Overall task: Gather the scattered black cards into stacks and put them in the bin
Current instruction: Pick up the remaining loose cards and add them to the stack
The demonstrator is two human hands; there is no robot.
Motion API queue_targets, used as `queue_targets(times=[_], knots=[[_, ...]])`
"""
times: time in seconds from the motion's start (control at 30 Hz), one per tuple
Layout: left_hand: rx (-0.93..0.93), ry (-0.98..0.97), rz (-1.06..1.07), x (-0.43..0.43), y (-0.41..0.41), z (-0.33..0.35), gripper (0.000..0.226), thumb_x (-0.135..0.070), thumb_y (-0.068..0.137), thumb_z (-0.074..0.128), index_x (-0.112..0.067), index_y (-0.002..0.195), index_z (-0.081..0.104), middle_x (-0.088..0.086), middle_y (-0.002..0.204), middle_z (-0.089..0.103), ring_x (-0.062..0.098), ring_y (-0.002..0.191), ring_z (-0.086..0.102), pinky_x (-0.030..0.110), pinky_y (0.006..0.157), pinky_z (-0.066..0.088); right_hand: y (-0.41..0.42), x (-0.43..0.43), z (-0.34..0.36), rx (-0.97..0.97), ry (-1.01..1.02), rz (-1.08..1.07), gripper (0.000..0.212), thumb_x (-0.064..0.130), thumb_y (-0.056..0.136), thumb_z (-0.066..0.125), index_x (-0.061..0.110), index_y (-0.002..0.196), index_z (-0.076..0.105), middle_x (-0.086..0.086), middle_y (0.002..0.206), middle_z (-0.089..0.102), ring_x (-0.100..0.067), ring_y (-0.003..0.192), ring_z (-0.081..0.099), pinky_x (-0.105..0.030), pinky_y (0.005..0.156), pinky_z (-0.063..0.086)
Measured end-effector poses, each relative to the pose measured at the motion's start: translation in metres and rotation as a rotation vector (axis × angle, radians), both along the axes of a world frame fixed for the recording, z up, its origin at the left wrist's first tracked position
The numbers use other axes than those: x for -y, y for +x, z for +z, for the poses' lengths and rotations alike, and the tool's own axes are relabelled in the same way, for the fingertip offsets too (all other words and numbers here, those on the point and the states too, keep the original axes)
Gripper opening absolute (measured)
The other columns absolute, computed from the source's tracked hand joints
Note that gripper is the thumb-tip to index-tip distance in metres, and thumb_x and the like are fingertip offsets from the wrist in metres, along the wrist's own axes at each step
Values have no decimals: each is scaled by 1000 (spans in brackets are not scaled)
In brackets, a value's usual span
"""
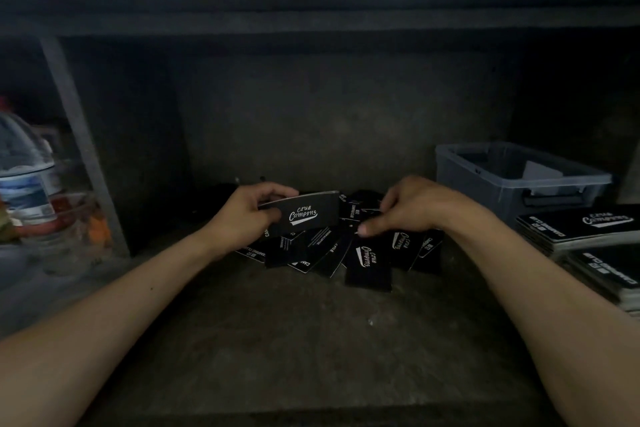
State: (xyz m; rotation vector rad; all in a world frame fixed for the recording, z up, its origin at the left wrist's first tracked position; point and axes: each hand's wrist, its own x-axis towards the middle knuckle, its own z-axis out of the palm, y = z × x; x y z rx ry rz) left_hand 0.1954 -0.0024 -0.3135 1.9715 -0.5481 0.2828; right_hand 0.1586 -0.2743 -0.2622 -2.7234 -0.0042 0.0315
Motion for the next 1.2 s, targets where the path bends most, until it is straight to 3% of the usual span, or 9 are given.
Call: queue_targets(times=[0.1, 0.27, 0.4, 0.5, 0.67, 0.73, 0.87, 1.07, 1.2], knots=[[0, -7, -7, 1, -1, 0, 50, 19, 85, 57, -26, 102, 71, -11, 102, 75, -5, 91, 68, 11, 78, 52, -7, -8, -3, -188, -207, 37, 107, 68, 47, 84, 15, 135, 52, 0, 132, 57, -20, 115, 56, -31, 91, 49], [-15, 2, -11, 1, -1, 0, 52, 18, 85, 57, -29, 102, 71, -19, 93, 76, -7, 91, 68, 9, 76, 51, -3, 4, 6, -113, -134, -9, 57, 37, 74, 82, 10, 122, 65, -8, 117, 68, -25, 107, 64, -33, 89, 55], [-6, 0, -14, 0, 0, 0, 51, 17, 85, 59, -29, 103, 71, -16, 97, 75, -6, 91, 68, 9, 77, 51, -2, -2, -4, -124, -137, -43, 92, 59, 53, 87, 11, 127, 57, -3, 124, 61, -22, 107, 61, -32, 87, 52], [-24, -11, -31, 1, -1, 0, 47, 17, 86, 58, -22, 108, 71, -14, 97, 75, -8, 89, 68, 9, 74, 51, 0, -2, -1, -165, -138, -39, 75, 51, 54, 89, 11, 112, 62, -4, 114, 61, -20, 96, 61, -29, 73, 52], [-32, -12, -45, 2, -2, 0, 52, 18, 87, 55, -27, 107, 70, -14, 99, 75, -8, 90, 68, 8, 73, 50, 1, 11, 4, -85, 78, -101, 54, 13, 67, 86, 12, 118, 66, -10, 117, 66, -27, 103, 64, -32, 82, 55], [-23, 6, -37, 2, -3, 1, 51, 15, 89, 55, -30, 109, 71, -9, 107, 74, -7, 92, 67, 8, 75, 50, 1, 18, 11, 124, 227, -113, 35, 4, 69, 80, 14, 102, 73, -7, 100, 72, -22, 91, 67, -26, 74, 52], [-13, 15, -42, 3, -5, 2, 51, 14, 90, 56, -32, 109, 70, -7, 109, 74, 2, 98, 67, 10, 80, 51, -4, 7, 15, 330, 652, 104, 40, -7, 64, 82, 9, 98, 68, -4, 83, 75, -10, 69, 67, -21, 69, 54], [48, 102, -140, 8, -13, 0, 36, -25, 82, 82, -32, 115, 71, -12, 107, 75, 5, 99, 71, 16, 83, 55, 1, -27, -12, 351, 667, 304, 49, 6, 61, 90, 8, 102, 64, -4, 84, 72, -4, 65, 65, -14, 62, 52], [126, 92, -90, 8, -12, -1, 30, -6, 90, 71, -31, 107, 72, -17, 105, 75, 0, 99, 70, 13, 85, 52, 14, -8, -5, 457, 544, 31, 37, 44, 68, 84, 20, 91, 69, 4, 83, 68, -7, 74, 63, -19, 65, 46]])
